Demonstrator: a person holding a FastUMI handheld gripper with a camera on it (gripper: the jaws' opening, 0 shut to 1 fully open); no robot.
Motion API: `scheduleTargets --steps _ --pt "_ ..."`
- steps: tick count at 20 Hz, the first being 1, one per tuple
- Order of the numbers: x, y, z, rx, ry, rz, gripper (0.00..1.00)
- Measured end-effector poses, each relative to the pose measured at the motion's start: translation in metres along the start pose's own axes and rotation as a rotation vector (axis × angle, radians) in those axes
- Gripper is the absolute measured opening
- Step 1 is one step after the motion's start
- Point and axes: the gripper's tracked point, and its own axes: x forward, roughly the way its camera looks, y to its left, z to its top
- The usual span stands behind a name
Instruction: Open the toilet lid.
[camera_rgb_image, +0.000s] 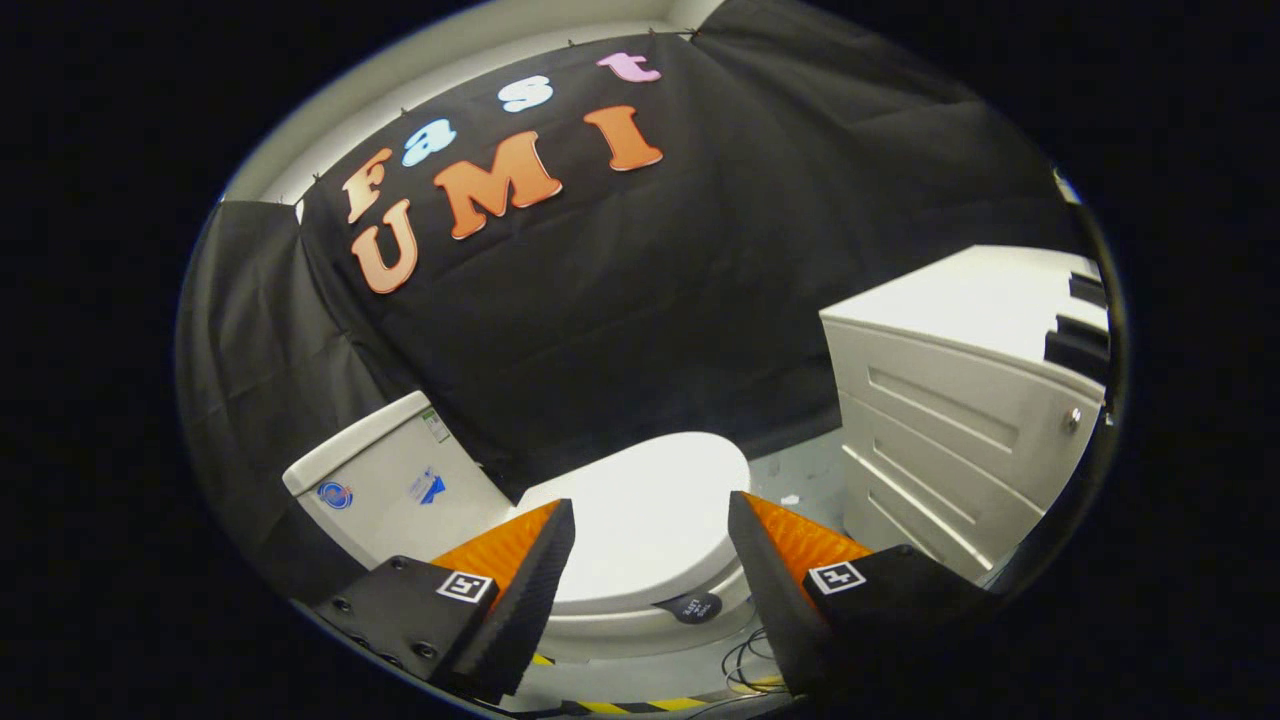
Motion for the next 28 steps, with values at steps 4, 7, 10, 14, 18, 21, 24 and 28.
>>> scheduleTargets --steps 4,7,10,14,18,21,24,28 --pt "0.015 -0.022 -0.049 0.155 0.170 0.006 0.99" --pt "0.019 -0.029 -0.077 0.313 0.259 -0.003 0.99" --pt "0.024 -0.041 -0.100 0.430 0.320 -0.030 0.99" --pt "0.033 -0.061 -0.123 0.591 0.376 -0.065 0.98" --pt "0.048 -0.071 -0.137 0.672 0.390 -0.084 0.97" --pt "0.048 -0.057 -0.144 0.673 0.426 -0.045 0.97" --pt "0.050 -0.051 -0.145 0.681 0.434 -0.019 0.90" --pt "0.061 -0.041 -0.152 0.708 0.452 0.019 0.73"
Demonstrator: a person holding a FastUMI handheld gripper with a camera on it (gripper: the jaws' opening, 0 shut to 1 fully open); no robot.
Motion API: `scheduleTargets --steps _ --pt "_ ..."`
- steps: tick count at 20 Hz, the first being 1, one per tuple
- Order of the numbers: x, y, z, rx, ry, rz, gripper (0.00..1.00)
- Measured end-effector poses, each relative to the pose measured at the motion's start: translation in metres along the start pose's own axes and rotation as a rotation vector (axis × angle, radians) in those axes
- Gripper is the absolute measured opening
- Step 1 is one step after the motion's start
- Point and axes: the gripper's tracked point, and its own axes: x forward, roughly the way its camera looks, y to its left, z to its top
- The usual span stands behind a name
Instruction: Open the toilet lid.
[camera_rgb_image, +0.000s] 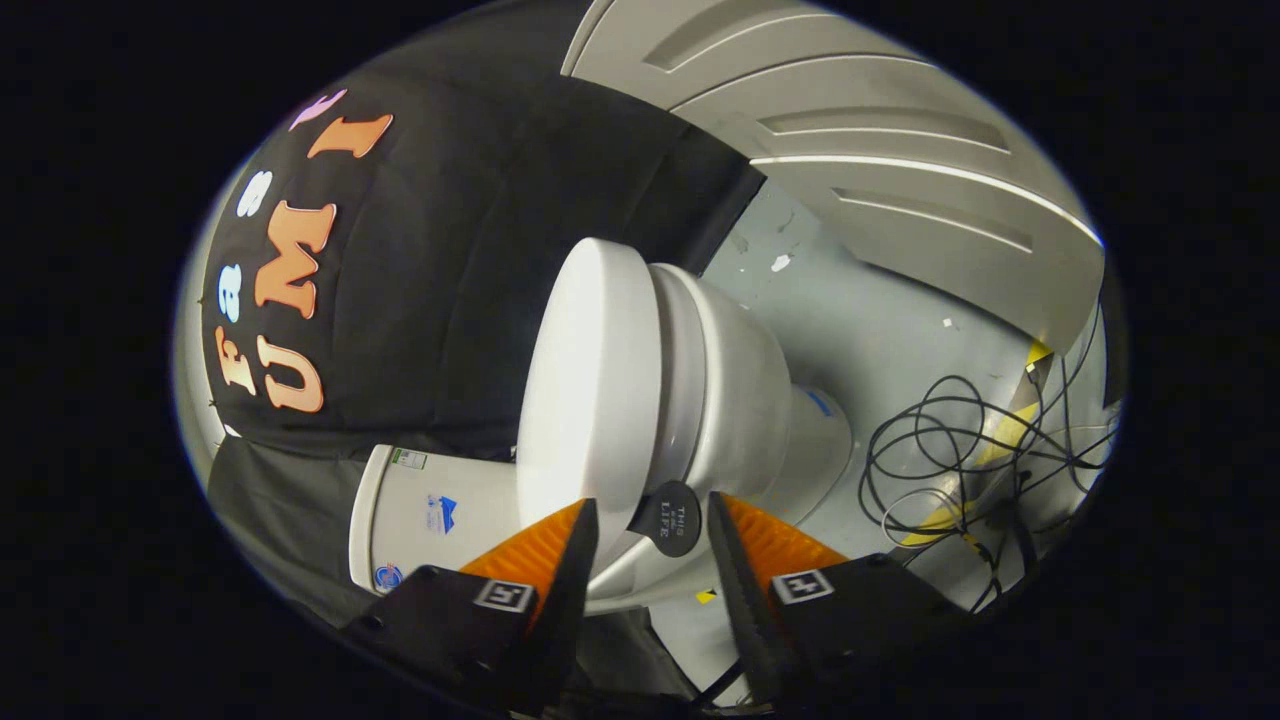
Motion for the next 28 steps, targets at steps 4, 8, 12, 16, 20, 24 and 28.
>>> scheduleTargets --steps 4,8,12,16,20,24,28 --pt "0.013 -0.012 -0.005 0.027 0.023 -0.030 0.29" --pt "0.011 -0.009 0.001 0.051 0.007 0.008 0.24" --pt "0.010 -0.008 0.001 0.058 0.003 0.037 0.10" --pt "0.011 -0.007 0.003 0.047 -0.007 0.038 0.09" --pt "0.014 -0.008 0.003 0.052 -0.019 0.019 0.10" --pt "0.011 -0.007 0.002 0.074 0.001 0.019 0.08" --pt "0.012 -0.004 0.002 0.075 0.000 0.021 0.08"
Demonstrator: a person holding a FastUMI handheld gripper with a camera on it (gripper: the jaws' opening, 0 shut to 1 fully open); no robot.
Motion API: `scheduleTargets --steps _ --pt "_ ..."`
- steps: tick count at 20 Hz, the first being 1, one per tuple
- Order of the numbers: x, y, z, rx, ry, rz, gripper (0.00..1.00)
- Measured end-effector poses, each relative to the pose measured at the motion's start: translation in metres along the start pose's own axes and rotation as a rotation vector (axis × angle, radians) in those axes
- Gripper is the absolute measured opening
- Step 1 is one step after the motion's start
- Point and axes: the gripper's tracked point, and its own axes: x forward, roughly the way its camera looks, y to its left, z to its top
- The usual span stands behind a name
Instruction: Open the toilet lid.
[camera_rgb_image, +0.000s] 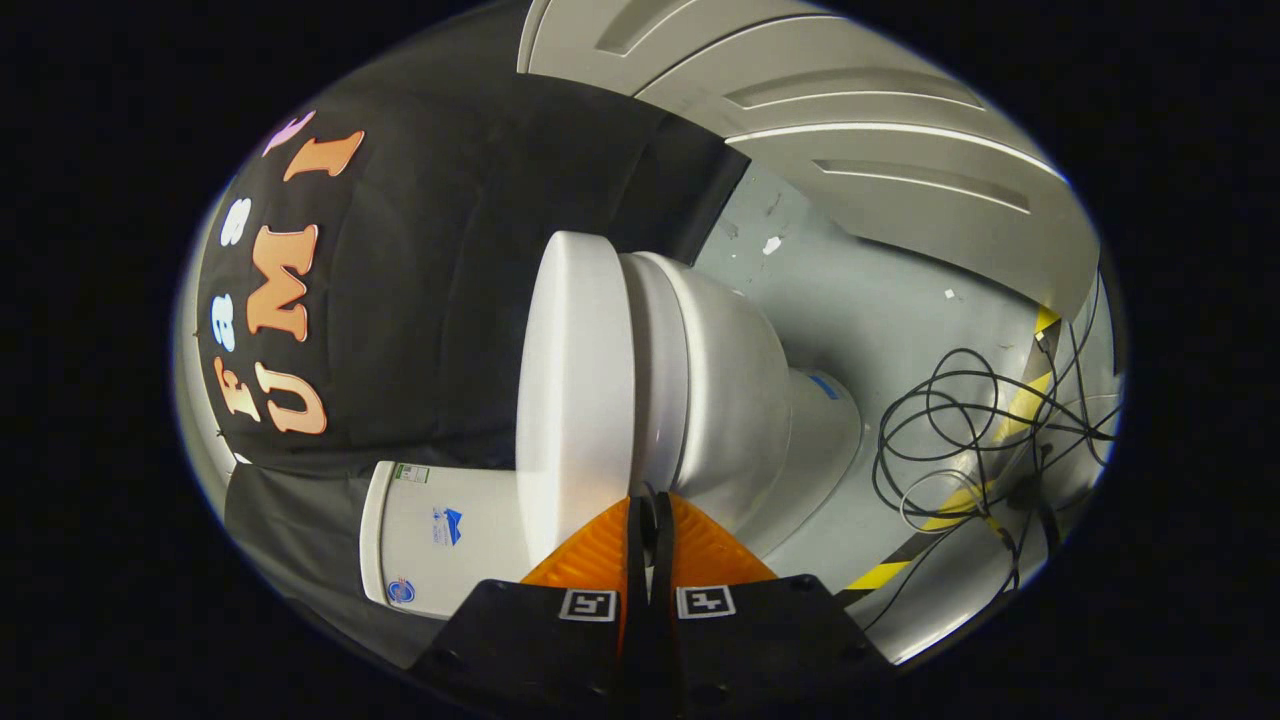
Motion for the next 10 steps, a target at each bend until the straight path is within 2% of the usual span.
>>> scheduleTargets --steps 10 --pt "0.0004 0.0021 -0.0003 -0.021 -0.003 -0.007 0.08"
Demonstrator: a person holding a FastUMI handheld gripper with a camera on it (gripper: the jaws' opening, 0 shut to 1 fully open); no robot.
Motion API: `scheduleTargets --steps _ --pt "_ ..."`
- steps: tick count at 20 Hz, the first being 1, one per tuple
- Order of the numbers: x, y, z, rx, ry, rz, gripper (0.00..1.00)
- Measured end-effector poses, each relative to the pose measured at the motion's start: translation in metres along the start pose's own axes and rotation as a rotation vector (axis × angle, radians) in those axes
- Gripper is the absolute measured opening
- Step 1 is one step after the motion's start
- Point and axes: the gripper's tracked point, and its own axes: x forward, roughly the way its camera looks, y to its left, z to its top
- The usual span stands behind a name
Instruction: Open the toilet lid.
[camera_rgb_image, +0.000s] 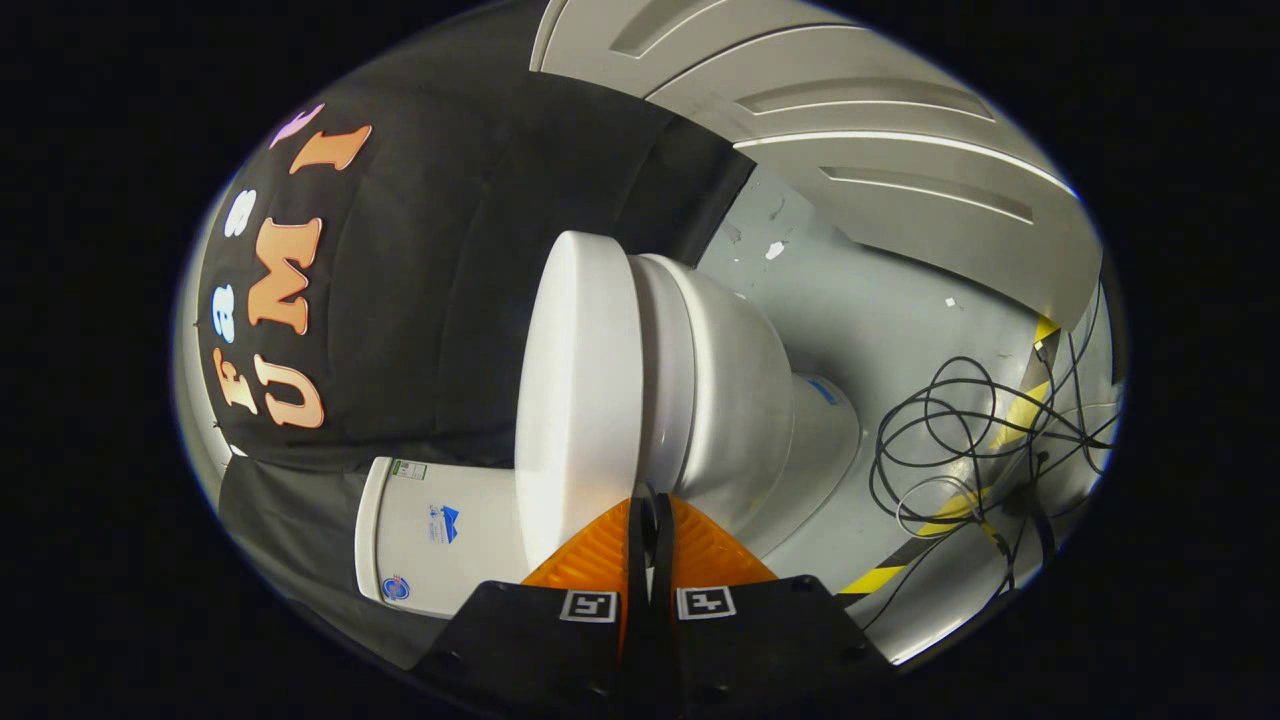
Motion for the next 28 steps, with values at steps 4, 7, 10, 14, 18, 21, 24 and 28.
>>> scheduleTargets --steps 4,7,10,14,18,21,24,28 --pt "0.000 0.000 0.000 0.004 0.002 0.001 0.08" --pt "0.000 0.002 0.001 -0.019 -0.013 -0.011 0.08" --pt "-0.001 0.005 0.001 -0.088 -0.023 -0.053 0.08" --pt "-0.004 0.018 0.006 -0.146 -0.059 -0.083 0.08" --pt "-0.006 0.037 0.016 -0.258 -0.144 -0.103 0.08" --pt "-0.014 0.059 0.017 -0.348 -0.164 -0.138 0.08" --pt "-0.021 0.079 0.015 -0.407 -0.183 -0.188 0.08" --pt "-0.031 0.109 0.013 -0.540 -0.238 -0.231 0.08"
